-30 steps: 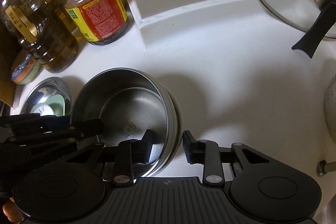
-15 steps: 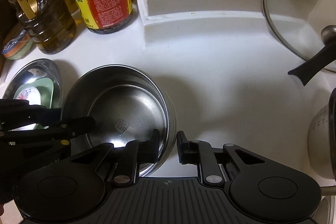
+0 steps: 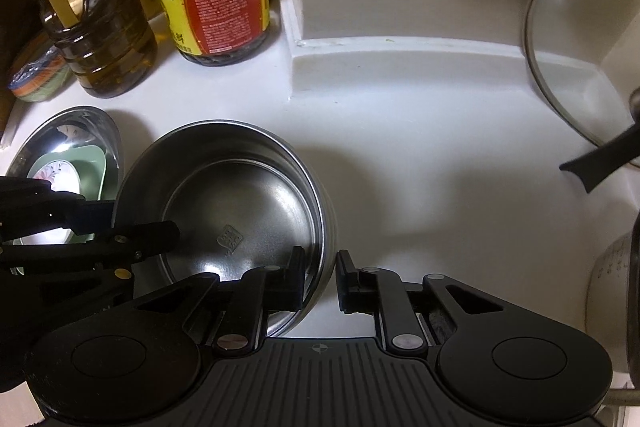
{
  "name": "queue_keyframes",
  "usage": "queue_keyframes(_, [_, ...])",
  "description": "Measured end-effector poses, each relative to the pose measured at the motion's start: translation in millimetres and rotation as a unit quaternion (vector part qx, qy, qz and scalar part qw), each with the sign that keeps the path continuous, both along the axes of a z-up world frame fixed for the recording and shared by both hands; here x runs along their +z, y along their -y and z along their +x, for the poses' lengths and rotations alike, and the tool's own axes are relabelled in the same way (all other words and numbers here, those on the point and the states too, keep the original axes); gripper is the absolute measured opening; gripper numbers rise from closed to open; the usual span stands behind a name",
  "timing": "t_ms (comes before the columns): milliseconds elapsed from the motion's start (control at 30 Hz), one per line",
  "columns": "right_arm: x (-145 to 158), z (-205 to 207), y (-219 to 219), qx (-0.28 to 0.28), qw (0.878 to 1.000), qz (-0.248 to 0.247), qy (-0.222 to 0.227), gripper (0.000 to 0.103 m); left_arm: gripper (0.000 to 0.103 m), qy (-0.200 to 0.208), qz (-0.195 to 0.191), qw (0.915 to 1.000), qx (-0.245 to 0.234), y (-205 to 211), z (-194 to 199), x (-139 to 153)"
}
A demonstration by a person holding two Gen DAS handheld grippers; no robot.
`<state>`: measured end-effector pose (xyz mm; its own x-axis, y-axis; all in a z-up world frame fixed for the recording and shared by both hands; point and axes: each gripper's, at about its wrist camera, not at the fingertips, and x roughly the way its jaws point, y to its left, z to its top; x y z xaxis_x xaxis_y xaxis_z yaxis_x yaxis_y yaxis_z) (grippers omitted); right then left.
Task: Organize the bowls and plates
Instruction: 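Carry the bowl stack onto the green plate in the steel tray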
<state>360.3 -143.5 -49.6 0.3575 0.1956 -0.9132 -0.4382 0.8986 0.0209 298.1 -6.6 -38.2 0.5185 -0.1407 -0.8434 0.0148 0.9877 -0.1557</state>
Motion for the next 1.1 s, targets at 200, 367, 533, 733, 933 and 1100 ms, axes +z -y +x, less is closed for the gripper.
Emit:
queue_keyframes(200, [-2,7,-7,0.011,1.0,0.004,-0.006,0.014,0.023,0.002,0.002,0.9999,0.011,-8,3,5])
queue_keyframes(367, [-1,10,-13,0.017,1.0,0.008,-0.005,0.013,0.023,0.004,0.003,0.9998,0.02,-14,4,7])
queue_keyframes(533, [4,12,-19,0.021,1.0,0.01,0.001,0.013,0.024,0.002,-0.002,0.9997,0.026,-19,4,8])
queue_keyframes(733, [14,15,-26,0.023,1.0,0.013,0.009,0.013,0.024,0.009,-0.005,0.9993,0.036,-28,3,14])
queue_keyframes(933, [29,18,-40,0.032,0.999,0.017,0.018,0.013,0.024,0.021,-0.007,0.9985,0.051,-42,-1,24])
queue_keyframes(1100, [42,18,-58,0.046,0.998,0.023,0.027,0.013,0.024,0.032,-0.006,0.997,0.07,-57,-9,34])
